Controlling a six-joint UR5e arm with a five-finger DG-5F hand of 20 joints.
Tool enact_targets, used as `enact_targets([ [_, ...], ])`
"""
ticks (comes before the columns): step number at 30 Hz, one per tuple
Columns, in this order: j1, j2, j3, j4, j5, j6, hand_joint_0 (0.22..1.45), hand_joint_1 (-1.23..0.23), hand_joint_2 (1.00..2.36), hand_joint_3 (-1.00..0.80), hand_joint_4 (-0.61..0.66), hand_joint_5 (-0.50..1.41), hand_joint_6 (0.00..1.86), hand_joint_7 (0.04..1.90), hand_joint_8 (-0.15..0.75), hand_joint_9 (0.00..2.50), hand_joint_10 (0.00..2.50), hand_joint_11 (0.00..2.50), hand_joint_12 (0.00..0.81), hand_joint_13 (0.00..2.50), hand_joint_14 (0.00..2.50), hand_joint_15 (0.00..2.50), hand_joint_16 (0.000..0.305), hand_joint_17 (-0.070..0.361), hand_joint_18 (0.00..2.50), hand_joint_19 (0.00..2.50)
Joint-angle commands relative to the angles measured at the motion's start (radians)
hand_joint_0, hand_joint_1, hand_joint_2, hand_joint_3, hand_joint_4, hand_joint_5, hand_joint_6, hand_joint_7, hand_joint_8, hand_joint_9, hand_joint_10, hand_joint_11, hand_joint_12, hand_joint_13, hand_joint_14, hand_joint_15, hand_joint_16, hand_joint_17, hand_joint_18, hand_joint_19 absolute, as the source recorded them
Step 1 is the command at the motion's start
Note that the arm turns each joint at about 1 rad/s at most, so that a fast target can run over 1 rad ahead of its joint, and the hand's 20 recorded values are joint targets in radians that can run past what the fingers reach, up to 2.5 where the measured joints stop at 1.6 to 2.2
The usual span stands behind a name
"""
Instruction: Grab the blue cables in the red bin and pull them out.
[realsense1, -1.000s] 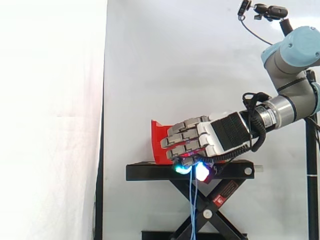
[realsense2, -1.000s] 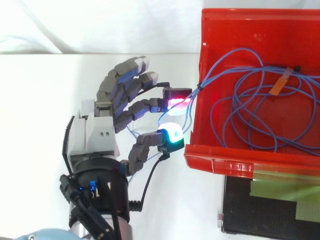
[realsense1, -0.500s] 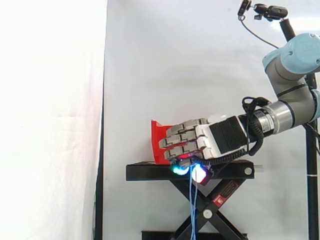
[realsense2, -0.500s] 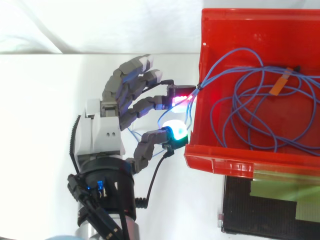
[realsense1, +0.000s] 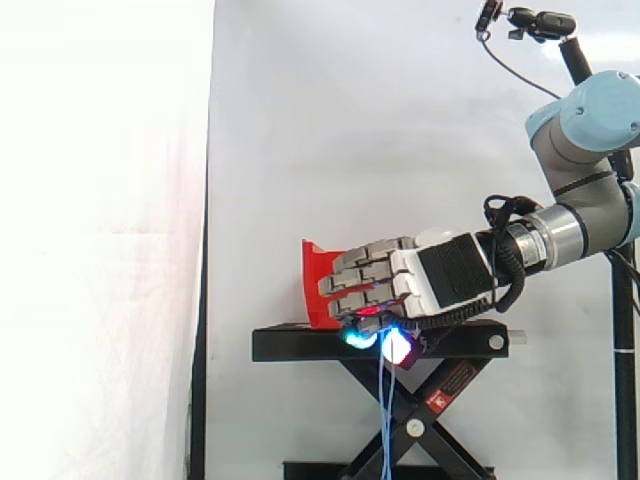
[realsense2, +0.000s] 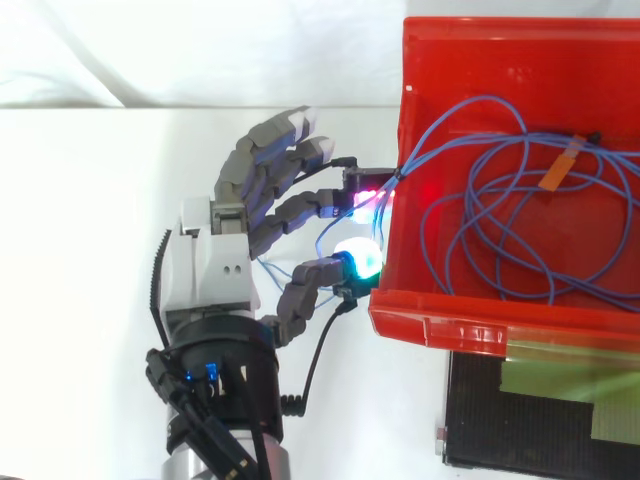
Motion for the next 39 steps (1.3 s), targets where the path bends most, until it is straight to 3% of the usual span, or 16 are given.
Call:
enact_targets([
  [1, -0.003, 0.000, 0.000, -0.002, 0.000, -0.004, 0.89, -0.90, 1.00, -1.00, 0.20, 0.76, 0.01, 0.57, 0.249, 0.70, 0.02, 0.52, 0.321, 0.53, 0.02, 0.45, 0.040, 0.091, 0.42, 0.61],
  [14, -0.007, 0.000, 0.000, -0.003, -0.001, -0.013, 0.89, -0.90, 1.00, -1.00, 0.20, 0.77, 0.01, 0.58, 0.250, 0.70, 0.02, 0.52, 0.319, 0.53, 0.02, 0.45, 0.041, 0.091, 0.42, 0.61],
  [37, -0.011, 0.000, 0.000, -0.006, 0.003, -0.015, 0.90, -0.89, 1.00, -1.00, 0.18, 0.91, 0.00, 0.75, 0.255, 0.74, 0.02, 0.55, 0.316, 0.54, 0.02, 0.45, 0.040, 0.090, 0.44, 0.60],
  [39, -0.011, 0.000, 0.000, -0.006, 0.003, -0.013, 0.91, -0.89, 1.00, -1.00, 0.18, 0.92, 0.07, 0.74, 0.256, 0.76, 0.02, 0.54, 0.314, 0.55, 0.02, 0.46, 0.040, 0.090, 0.44, 0.60],
])
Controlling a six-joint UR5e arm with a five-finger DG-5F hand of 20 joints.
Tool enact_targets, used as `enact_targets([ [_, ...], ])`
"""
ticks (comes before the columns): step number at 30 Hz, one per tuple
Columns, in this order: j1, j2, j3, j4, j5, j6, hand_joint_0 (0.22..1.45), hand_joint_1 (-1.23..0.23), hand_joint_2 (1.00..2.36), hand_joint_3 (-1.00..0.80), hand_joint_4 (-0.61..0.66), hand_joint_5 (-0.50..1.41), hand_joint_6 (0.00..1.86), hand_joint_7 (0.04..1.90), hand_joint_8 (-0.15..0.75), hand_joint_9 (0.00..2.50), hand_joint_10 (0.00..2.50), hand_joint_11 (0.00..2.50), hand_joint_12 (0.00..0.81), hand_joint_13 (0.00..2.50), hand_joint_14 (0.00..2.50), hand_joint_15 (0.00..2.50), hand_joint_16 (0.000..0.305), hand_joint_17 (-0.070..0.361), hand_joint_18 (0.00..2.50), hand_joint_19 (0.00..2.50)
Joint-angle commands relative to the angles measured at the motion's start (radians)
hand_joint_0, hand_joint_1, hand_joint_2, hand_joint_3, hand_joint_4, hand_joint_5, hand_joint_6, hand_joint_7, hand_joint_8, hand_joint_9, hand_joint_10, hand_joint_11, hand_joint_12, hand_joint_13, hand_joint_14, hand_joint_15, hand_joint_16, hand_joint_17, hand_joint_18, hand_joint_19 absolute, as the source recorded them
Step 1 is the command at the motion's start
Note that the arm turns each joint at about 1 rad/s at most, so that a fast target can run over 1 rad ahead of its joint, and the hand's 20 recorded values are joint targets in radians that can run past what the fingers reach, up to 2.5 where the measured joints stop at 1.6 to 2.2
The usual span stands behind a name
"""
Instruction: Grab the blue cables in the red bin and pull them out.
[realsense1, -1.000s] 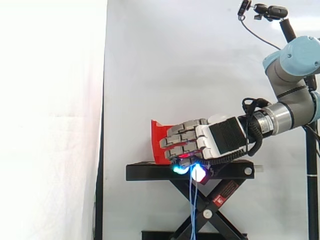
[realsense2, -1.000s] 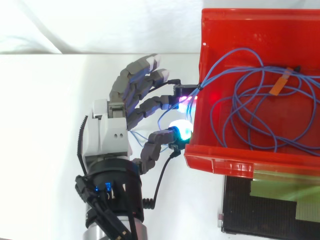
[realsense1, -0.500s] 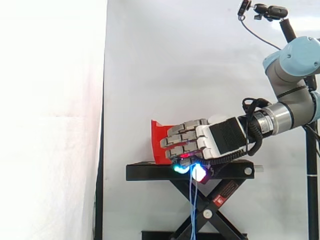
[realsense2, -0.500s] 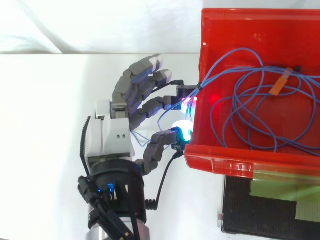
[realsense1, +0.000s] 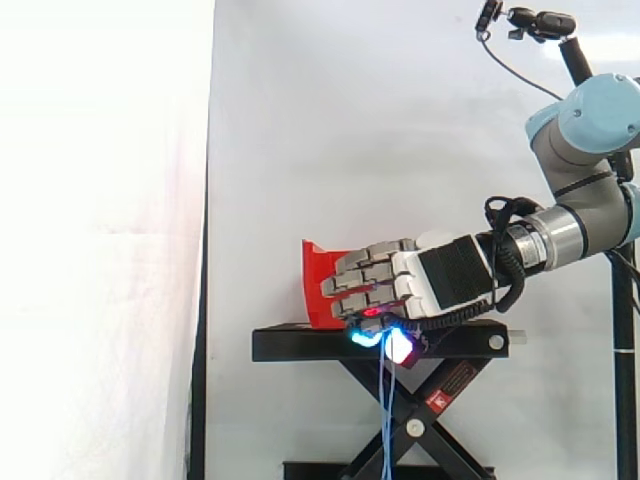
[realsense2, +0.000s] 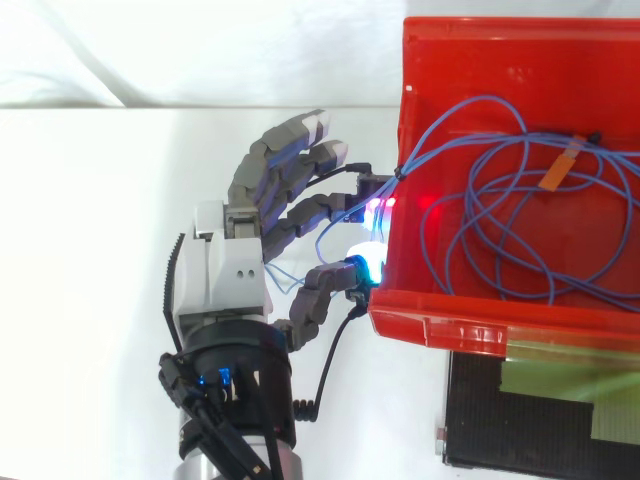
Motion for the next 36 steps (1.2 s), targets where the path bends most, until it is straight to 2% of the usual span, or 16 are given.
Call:
enact_targets([
  [1, 0.000, 0.000, 0.000, 0.000, 0.000, 0.001, 0.91, -0.89, 1.00, -1.00, 0.17, 0.92, 0.10, 0.73, 0.255, 0.77, 0.02, 0.55, 0.314, 0.56, 0.02, 0.46, 0.040, 0.090, 0.44, 0.60],
  [14, 0.000, 0.000, 0.000, 0.000, 0.000, 0.001, 0.95, -0.85, 1.00, -1.00, 0.16, 0.91, 0.53, 0.60, 0.258, 0.85, 0.02, 0.60, 0.314, 0.62, 0.02, 0.47, 0.039, 0.087, 0.47, 0.60],
  [23, 0.010, 0.000, 0.000, -0.006, 0.002, 0.002, 0.96, -0.83, 1.00, -1.00, 0.17, 0.91, 0.60, 0.57, 0.262, 0.86, 0.02, 0.61, 0.316, 0.63, 0.02, 0.48, 0.039, 0.087, 0.48, 0.59],
  [27, 0.029, 0.002, 0.000, -0.008, -0.003, 0.021, 0.96, -0.82, 1.00, -1.00, 0.17, 0.91, 0.60, 0.57, 0.264, 0.86, 0.02, 0.60, 0.315, 0.63, 0.02, 0.48, 0.039, 0.087, 0.48, 0.59],
  [36, 0.067, 0.000, 0.000, -0.005, -0.017, 0.119, 0.96, -0.82, 1.00, -1.00, 0.17, 0.91, 0.60, 0.56, 0.262, 0.86, 0.02, 0.61, 0.318, 0.63, 0.02, 0.48, 0.039, 0.087, 0.48, 0.59],
])
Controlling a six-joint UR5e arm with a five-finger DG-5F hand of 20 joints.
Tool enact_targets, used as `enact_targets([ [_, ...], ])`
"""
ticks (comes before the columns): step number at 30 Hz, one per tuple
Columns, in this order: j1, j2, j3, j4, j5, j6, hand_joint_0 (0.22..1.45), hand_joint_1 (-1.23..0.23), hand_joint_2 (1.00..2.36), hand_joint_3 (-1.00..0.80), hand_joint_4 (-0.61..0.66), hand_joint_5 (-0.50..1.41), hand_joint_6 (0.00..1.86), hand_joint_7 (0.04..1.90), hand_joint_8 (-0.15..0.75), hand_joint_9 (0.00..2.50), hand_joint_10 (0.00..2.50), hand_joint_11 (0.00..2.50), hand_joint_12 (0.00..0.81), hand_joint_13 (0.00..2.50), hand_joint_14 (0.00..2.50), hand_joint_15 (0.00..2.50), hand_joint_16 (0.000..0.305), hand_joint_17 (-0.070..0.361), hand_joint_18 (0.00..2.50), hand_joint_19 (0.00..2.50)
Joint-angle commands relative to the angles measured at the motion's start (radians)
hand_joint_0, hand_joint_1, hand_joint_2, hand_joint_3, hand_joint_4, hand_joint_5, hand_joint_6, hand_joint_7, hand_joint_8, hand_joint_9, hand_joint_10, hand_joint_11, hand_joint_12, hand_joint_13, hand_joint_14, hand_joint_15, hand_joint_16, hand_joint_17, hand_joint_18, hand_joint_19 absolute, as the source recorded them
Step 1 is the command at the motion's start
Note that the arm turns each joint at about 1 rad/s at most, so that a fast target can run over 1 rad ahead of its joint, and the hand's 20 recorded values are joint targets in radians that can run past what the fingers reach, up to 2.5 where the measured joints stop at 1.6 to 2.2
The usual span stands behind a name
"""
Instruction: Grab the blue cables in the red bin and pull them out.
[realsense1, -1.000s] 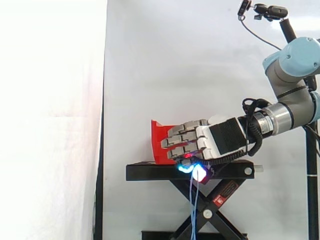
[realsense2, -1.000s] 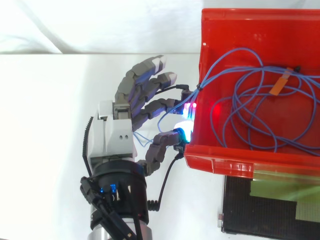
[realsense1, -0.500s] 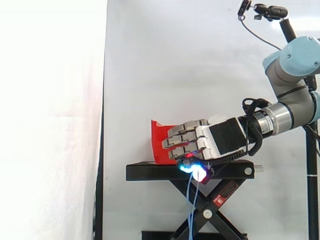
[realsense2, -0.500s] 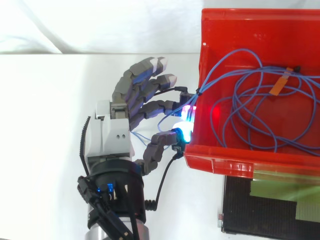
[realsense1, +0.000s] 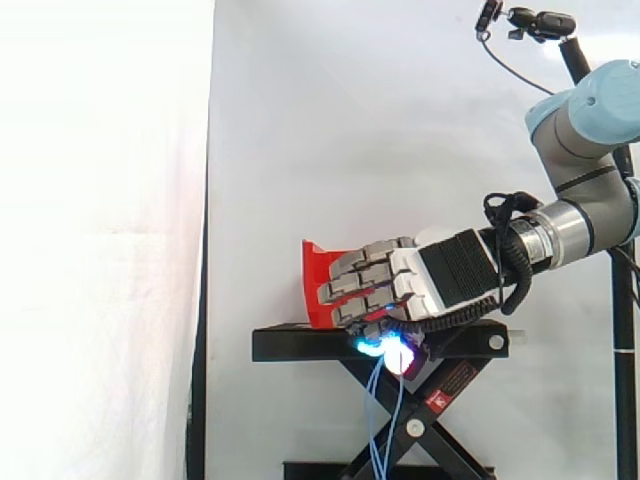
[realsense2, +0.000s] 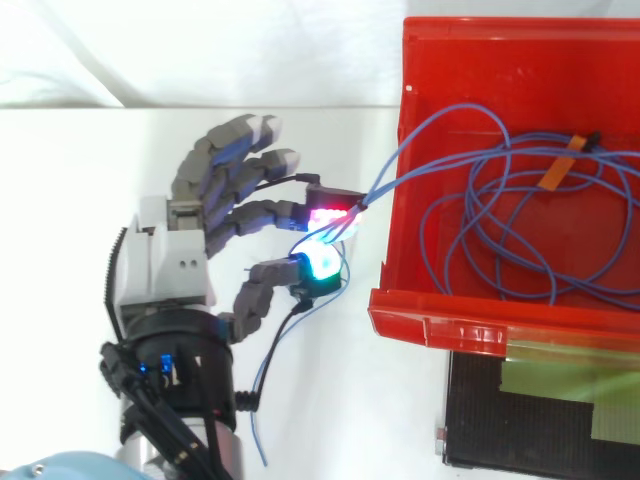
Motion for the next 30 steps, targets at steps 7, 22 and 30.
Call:
enact_targets([
  [7, 0.063, 0.001, 0.000, 0.027, -0.022, 0.196, 0.96, -0.82, 1.00, -1.00, 0.17, 0.91, 0.60, 0.56, 0.263, 0.85, 0.02, 0.60, 0.317, 0.63, 0.02, 0.48, 0.039, 0.087, 0.48, 0.60],
  [22, 0.130, 0.009, 0.000, 0.027, -0.018, 0.472, 0.96, -0.82, 1.00, -1.00, 0.17, 0.91, 0.60, 0.56, 0.263, 0.85, 0.02, 0.60, 0.316, 0.63, 0.02, 0.48, 0.039, 0.087, 0.48, 0.60],
  [30, 0.164, 0.007, 0.000, 0.026, -0.015, 0.737, 0.96, -0.82, 1.00, -1.00, 0.17, 0.91, 0.60, 0.57, 0.263, 0.85, 0.02, 0.60, 0.317, 0.63, 0.02, 0.48, 0.039, 0.087, 0.47, 0.60],
])
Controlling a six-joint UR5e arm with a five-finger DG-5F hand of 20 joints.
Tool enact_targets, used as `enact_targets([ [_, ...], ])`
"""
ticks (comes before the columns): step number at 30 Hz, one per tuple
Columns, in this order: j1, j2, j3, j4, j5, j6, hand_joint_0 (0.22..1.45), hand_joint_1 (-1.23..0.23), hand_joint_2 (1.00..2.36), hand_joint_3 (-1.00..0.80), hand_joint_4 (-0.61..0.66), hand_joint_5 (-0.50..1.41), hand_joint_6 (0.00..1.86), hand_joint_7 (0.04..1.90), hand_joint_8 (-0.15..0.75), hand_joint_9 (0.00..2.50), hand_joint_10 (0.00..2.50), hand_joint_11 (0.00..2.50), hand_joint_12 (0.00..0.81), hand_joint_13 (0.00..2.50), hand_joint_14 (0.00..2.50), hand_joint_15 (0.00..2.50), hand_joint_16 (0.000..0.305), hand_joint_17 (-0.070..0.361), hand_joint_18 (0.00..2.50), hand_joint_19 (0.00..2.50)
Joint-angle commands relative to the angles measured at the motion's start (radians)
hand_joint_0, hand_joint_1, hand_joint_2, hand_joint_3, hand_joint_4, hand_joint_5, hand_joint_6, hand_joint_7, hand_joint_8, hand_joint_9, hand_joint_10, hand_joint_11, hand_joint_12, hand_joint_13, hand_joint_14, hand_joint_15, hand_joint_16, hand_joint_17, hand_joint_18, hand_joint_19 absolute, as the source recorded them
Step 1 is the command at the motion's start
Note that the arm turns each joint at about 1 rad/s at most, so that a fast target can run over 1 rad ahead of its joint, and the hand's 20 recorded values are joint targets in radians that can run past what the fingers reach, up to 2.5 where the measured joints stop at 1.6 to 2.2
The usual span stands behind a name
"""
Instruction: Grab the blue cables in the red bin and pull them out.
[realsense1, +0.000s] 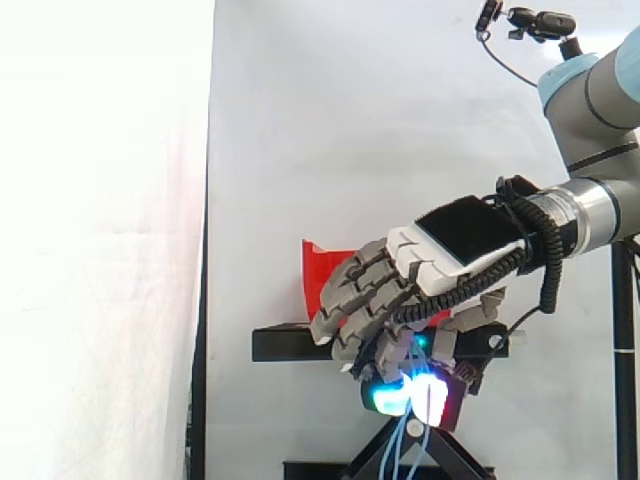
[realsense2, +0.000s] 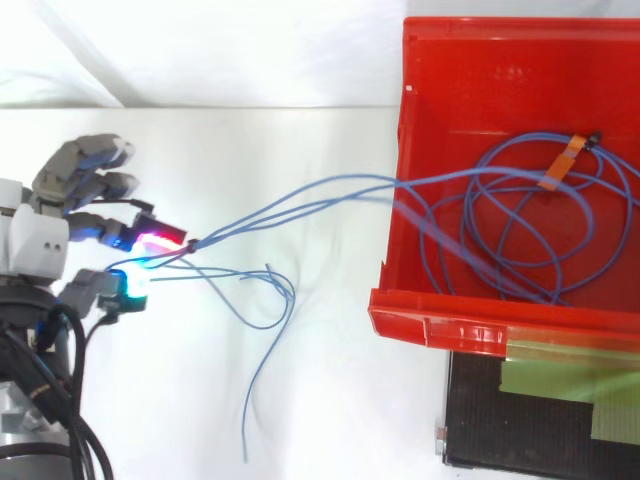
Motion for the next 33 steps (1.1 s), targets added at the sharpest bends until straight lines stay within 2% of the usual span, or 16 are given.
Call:
enact_targets([
  [1, 0.015, 0.000, 0.000, -0.001, 0.000, 0.171, 0.96, -0.82, 1.00, -1.00, 0.17, 0.91, 0.60, 0.56, 0.263, 0.85, 0.02, 0.60, 0.318, 0.63, 0.02, 0.48, 0.039, 0.087, 0.47, 0.60],
  [4, 0.024, 0.000, 0.000, -0.001, 0.002, 0.249, 0.95, -0.82, 1.00, -1.00, 0.17, 0.91, 0.60, 0.56, 0.262, 0.84, 0.02, 0.59, 0.318, 0.63, 0.02, 0.48, 0.039, 0.087, 0.47, 0.60],
  [5, 0.031, 0.000, 0.000, -0.001, 0.002, 0.304, 0.95, -0.82, 1.00, -1.00, 0.16, 0.91, 0.60, 0.56, 0.262, 0.84, 0.02, 0.60, 0.317, 0.63, 0.02, 0.48, 0.039, 0.088, 0.47, 0.60],
  [7, 0.033, 0.000, 0.000, -0.001, 0.002, 0.317, 0.95, -0.82, 1.00, -1.00, 0.17, 0.91, 0.60, 0.56, 0.261, 0.84, 0.02, 0.60, 0.318, 0.62, 0.02, 0.48, 0.039, 0.087, 0.47, 0.60],
  [13, 0.044, 0.000, 0.000, -0.017, 0.006, 0.465, 0.95, -0.82, 1.00, -1.00, 0.17, 0.91, 0.60, 0.56, 0.259, 0.84, 0.02, 0.61, 0.318, 0.62, 0.02, 0.48, 0.039, 0.087, 0.47, 0.60],
  [17, 0.053, 0.000, 0.000, -0.023, 0.019, 0.620, 0.95, -0.82, 1.00, -1.00, 0.17, 0.91, 0.60, 0.56, 0.262, 0.85, 0.02, 0.60, 0.318, 0.62, 0.02, 0.48, 0.039, 0.087, 0.47, 0.60],
  [18, 0.053, 0.000, 0.000, -0.023, 0.019, 0.620, 0.95, -0.82, 1.00, -1.00, 0.17, 0.91, 0.60, 0.56, 0.263, 0.84, 0.02, 0.61, 0.318, 0.62, 0.02, 0.48, 0.039, 0.087, 0.47, 0.60],
  [25, 0.062, 0.000, 0.000, -0.024, 0.034, 0.794, 0.95, -0.82, 1.00, -1.00, 0.17, 0.91, 0.60, 0.56, 0.264, 0.84, 0.02, 0.60, 0.317, 0.62, 0.02, 0.48, 0.039, 0.087, 0.47, 0.60],
  [27, 0.064, 0.000, 0.000, -0.026, 0.034, 0.804, 0.95, -0.82, 1.00, -1.00, 0.16, 0.91, 0.60, 0.56, 0.262, 0.84, 0.02, 0.61, 0.318, 0.62, 0.02, 0.48, 0.039, 0.087, 0.47, 0.60],
  [29, 0.067, 0.000, 0.000, -0.027, 0.043, 0.850, 0.95, -0.82, 1.00, -1.00, 0.17, 0.91, 0.60, 0.56, 0.261, 0.84, 0.02, 0.61, 0.318, 0.62, 0.02, 0.47, 0.039, 0.087, 0.47, 0.60],
  [33, 0.068, 0.000, 0.000, -0.032, 0.043, 0.876, 0.95, -0.82, 1.00, -1.00, 0.16, 0.91, 0.60, 0.56, 0.264, 0.84, 0.02, 0.60, 0.318, 0.62, 0.02, 0.48, 0.039, 0.087, 0.47, 0.60],
])
